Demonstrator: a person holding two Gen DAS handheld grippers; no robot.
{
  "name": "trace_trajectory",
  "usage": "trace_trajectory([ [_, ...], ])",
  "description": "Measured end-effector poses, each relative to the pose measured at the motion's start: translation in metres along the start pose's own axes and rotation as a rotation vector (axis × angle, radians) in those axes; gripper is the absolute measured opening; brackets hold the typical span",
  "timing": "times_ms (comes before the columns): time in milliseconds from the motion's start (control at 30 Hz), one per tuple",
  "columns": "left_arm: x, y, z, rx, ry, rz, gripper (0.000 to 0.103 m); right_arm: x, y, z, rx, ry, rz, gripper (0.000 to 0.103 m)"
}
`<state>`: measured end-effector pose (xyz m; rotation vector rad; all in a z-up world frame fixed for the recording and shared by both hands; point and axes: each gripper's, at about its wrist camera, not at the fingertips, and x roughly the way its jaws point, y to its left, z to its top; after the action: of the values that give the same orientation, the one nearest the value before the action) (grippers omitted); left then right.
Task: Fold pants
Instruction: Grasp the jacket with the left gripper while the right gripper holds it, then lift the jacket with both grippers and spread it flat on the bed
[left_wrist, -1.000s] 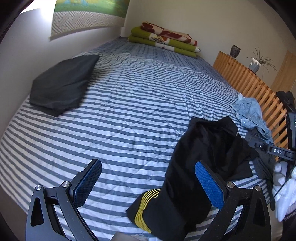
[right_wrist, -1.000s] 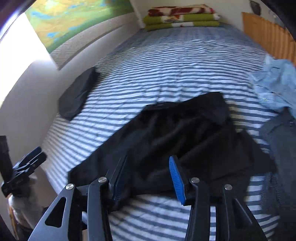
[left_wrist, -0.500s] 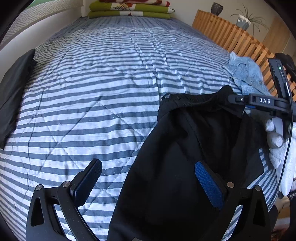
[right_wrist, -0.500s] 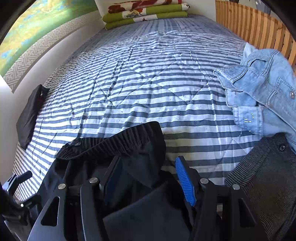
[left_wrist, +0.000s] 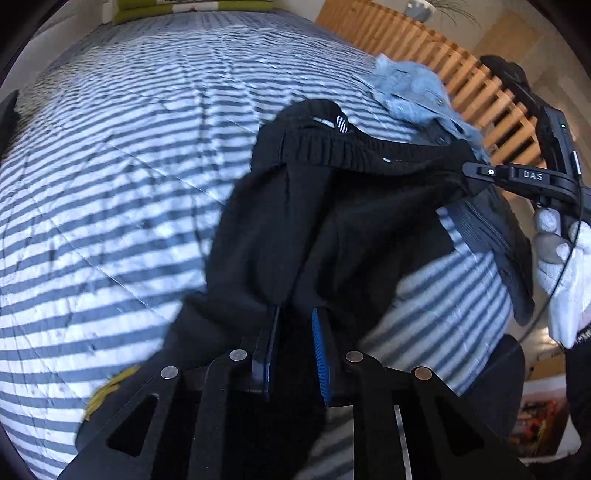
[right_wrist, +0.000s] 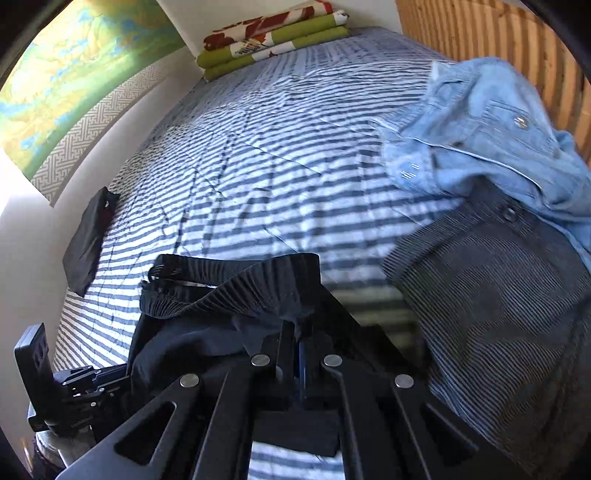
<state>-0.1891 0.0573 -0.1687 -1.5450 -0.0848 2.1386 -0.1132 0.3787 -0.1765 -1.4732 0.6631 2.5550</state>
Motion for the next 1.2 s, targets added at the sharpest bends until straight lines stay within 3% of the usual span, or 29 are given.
trace_trajectory([
  [100, -0.011, -0.025, -0.012, 0.028, 0.002, -0.059, 0.027, -0.023, -0.031, -0.033, 0.012, 0.012, -0.089, 0.001],
  [167, -0.026, -0.033, -0.005, 0.023, -0.046, -0.076, 0.049, -0.033, -0.052, -0.055, 0.025, 0.027, -0.145, 0.001],
  [233, -0.041, -0.037, 0.011, 0.009, -0.105, -0.064, 0.058, -0.039, -0.069, -0.070, 0.045, 0.041, -0.162, 0.001],
  [300, -0.050, -0.037, 0.033, -0.023, -0.144, -0.058, 0.060, -0.043, -0.083, -0.079, 0.058, 0.042, -0.172, 0.001],
  [367, -0.050, -0.039, 0.057, -0.034, -0.162, -0.047, 0.075, -0.044, -0.089, -0.083, 0.065, 0.043, -0.157, 0.001],
  [567, 0.006, -0.037, 0.116, -0.126, -0.041, -0.073, 0.081, -0.043, -0.085, -0.090, 0.009, 0.026, -0.165, 0.001],
  [633, 0.031, -0.038, 0.123, -0.151, 0.015, -0.100, 0.079, -0.042, -0.087, -0.089, 0.009, 0.028, -0.162, 0.001],
  [667, 0.041, -0.039, 0.124, -0.152, 0.041, -0.106, 0.063, -0.042, -0.087, -0.090, 0.009, 0.030, -0.159, 0.001],
  [733, 0.056, -0.046, 0.122, -0.115, 0.053, -0.047, 0.036, -0.042, -0.087, -0.090, 0.010, 0.028, -0.160, 0.001],
  [867, 0.034, -0.059, 0.093, -0.028, -0.015, 0.000, 0.034, -0.049, -0.082, -0.087, -0.003, 0.008, -0.167, 0.001],
  [933, 0.023, -0.062, 0.062, 0.011, 0.003, 0.004, 0.035, -0.051, -0.080, -0.088, -0.014, 0.006, -0.165, 0.001],
  [1067, 0.028, -0.067, -0.003, 0.065, 0.141, -0.018, 0.039, -0.049, -0.072, -0.096, -0.039, 0.031, -0.190, 0.001],
  [1133, 0.021, -0.066, -0.020, 0.069, 0.142, -0.024, 0.039, -0.047, -0.069, -0.102, -0.056, 0.043, -0.212, 0.001],
  [1200, 0.007, -0.062, -0.020, 0.048, 0.092, -0.039, 0.040, -0.044, -0.070, -0.107, -0.055, 0.052, -0.235, 0.001],
])
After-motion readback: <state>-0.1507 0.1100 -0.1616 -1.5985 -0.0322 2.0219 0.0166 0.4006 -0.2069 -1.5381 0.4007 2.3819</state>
